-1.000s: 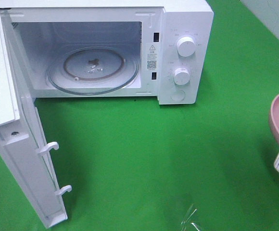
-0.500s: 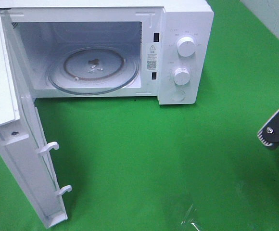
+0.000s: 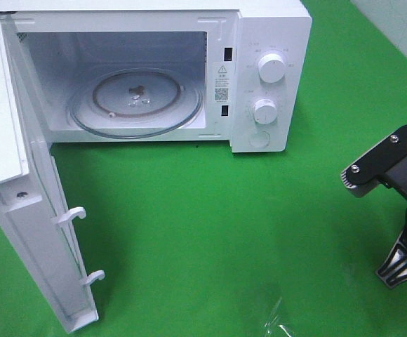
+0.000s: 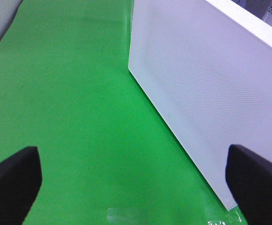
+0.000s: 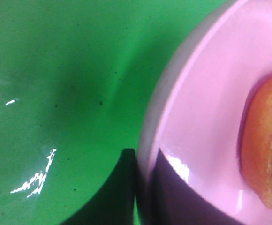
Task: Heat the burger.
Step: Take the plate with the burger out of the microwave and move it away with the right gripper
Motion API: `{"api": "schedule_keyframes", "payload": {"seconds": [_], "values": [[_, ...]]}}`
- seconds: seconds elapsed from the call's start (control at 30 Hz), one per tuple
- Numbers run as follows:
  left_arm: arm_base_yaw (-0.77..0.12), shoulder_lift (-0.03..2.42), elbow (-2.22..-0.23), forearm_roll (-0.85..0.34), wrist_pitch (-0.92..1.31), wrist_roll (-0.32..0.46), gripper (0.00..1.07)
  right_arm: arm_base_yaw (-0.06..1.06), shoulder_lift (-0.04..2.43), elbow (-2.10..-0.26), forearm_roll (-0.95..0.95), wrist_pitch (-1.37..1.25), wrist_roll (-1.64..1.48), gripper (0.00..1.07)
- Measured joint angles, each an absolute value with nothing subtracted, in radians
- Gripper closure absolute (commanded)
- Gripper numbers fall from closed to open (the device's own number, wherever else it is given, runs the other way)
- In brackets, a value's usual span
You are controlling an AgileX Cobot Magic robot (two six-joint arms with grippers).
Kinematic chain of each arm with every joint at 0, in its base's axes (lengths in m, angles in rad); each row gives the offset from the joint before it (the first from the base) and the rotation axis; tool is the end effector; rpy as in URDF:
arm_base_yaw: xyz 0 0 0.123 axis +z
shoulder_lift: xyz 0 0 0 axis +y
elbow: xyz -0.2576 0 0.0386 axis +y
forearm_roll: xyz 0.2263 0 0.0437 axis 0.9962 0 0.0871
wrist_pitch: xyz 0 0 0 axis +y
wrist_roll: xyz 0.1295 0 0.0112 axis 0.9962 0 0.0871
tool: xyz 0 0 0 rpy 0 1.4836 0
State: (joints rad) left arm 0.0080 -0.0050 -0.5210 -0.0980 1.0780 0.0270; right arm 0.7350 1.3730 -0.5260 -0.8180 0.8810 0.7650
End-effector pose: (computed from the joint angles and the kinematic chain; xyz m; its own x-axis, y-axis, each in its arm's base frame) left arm 0.0319 -0.0110 0.2538 -0.4477 -0.0230 -0.8939 0.0605 0.9966 -0.0559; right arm 0.1845 0.0680 0.1359 -0.8107 -0.5462 -0.2107 -0.3741 0.7602 -0.5312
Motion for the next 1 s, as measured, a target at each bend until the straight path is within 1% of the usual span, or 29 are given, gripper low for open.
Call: {"api": "schedule_keyframes", "payload": {"seconds": [0.1, 0.5, 0.63, 1.0], "values": [[0.008, -0.005, -0.521, -0.098, 1.078, 0.027, 0.07, 0.735, 1.427, -0.531, -0.818, 0.877, 0.852, 1.07], [0.008, -0.005, -0.521, -0.098, 1.078, 0.027, 0.07, 0.735, 1.575, -0.533, -0.83, 0.784, 0.992, 1.07], [0.008, -0.005, -0.521, -0.098, 1.078, 0.027, 0.07, 0.735, 1.644, -0.533, -0.879, 0.753, 1.086, 1.07], [0.008, -0.005, -0.521, -0.098, 1.078, 0.027, 0.07, 0.729, 1.745, -0.534, -0.952, 0.699, 1.221, 1.07]]}}
